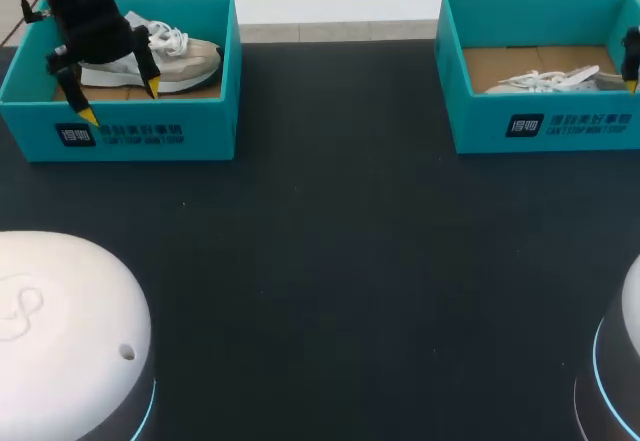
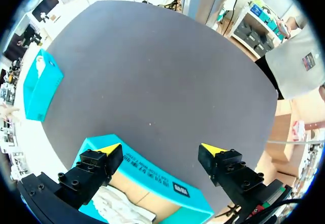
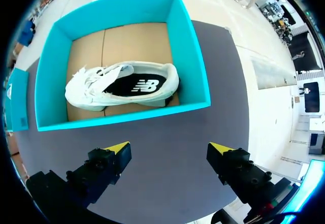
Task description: Take the shoe out of the shoebox, open the shoe tongue, remove and reinsert the insole, then place the shoe into the shoebox
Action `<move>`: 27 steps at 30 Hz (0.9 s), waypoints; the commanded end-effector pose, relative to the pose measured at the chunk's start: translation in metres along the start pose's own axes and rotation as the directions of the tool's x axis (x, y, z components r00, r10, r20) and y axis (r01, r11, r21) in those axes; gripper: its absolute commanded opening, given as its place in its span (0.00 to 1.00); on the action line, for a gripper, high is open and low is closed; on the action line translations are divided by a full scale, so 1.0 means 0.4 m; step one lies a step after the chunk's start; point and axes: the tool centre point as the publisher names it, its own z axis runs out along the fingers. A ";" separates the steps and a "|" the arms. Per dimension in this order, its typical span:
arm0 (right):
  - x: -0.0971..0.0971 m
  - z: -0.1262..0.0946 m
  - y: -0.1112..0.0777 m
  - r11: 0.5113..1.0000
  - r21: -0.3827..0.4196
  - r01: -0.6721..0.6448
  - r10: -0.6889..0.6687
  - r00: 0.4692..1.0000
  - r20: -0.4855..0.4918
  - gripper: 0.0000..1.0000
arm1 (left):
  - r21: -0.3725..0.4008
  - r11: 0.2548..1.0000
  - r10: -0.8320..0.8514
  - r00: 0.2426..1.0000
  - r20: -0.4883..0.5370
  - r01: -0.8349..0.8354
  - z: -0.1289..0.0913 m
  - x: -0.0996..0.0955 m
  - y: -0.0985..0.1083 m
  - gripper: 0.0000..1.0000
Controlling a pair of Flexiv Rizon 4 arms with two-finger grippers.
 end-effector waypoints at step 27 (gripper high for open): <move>0.000 0.000 -0.003 1.000 -0.002 -0.001 0.001 1.000 -0.001 1.00 | -0.217 0.856 0.462 0.883 -0.086 -0.469 -0.010 0.134 0.583 1.00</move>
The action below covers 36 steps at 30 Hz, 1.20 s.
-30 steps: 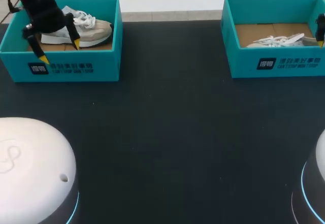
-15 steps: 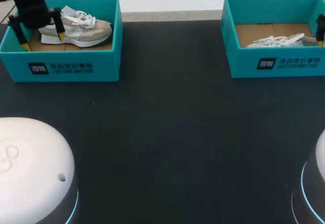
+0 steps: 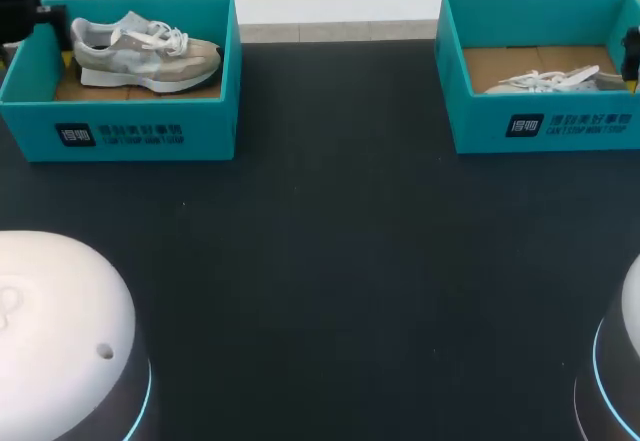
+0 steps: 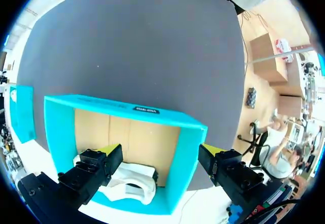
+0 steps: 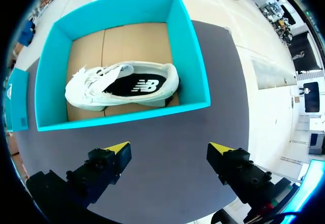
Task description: Take the shoe out of the shoebox, open the shoe tongue, remove and reinsert the insole, then place the shoe into the shoebox
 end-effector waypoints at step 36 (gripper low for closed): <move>0.000 0.000 -0.003 1.000 -0.002 -0.001 0.001 1.000 -0.001 1.00 | -0.008 0.997 0.071 0.997 0.043 -0.071 0.058 0.056 0.175 1.00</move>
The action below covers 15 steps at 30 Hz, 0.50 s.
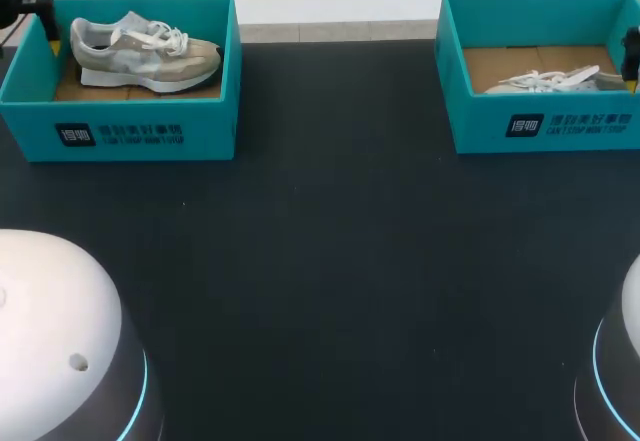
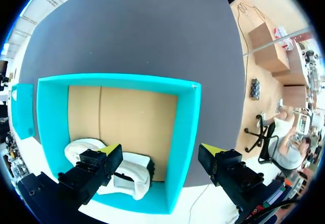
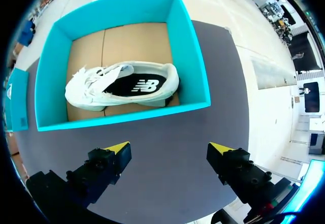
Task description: Take the shoe out of the shoebox, open the shoe tongue, remove and reinsert the insole, then place the shoe into the shoebox
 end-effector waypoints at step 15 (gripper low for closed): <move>0.000 0.000 -0.003 1.000 -0.002 -0.001 0.001 1.000 -0.001 1.00 | -0.042 0.991 0.126 0.992 0.001 -0.126 0.010 0.009 0.167 1.00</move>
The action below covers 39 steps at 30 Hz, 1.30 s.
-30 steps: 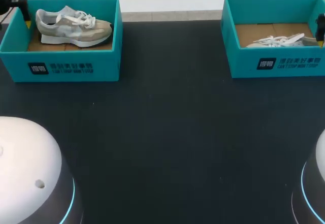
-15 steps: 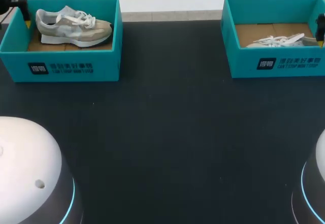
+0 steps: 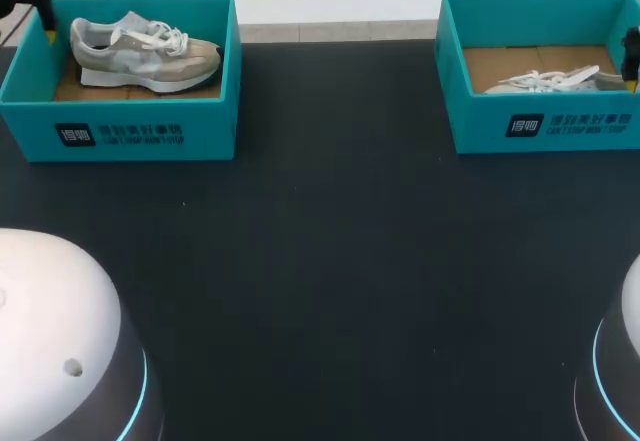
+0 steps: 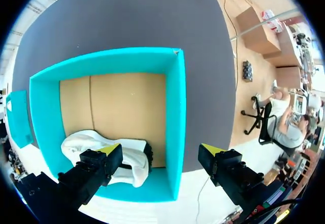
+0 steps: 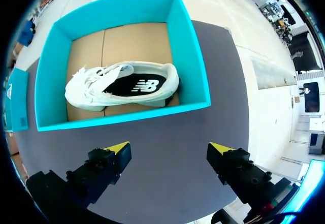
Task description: Take the shoe out of the shoebox, open the shoe tongue, remove and reinsert the insole, then place the shoe into the shoebox
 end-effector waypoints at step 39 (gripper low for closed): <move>0.000 0.000 -0.003 1.000 -0.002 -0.001 0.001 1.000 -0.001 1.00 | -0.020 0.992 0.129 0.992 0.013 -0.128 0.151 -0.122 0.262 0.81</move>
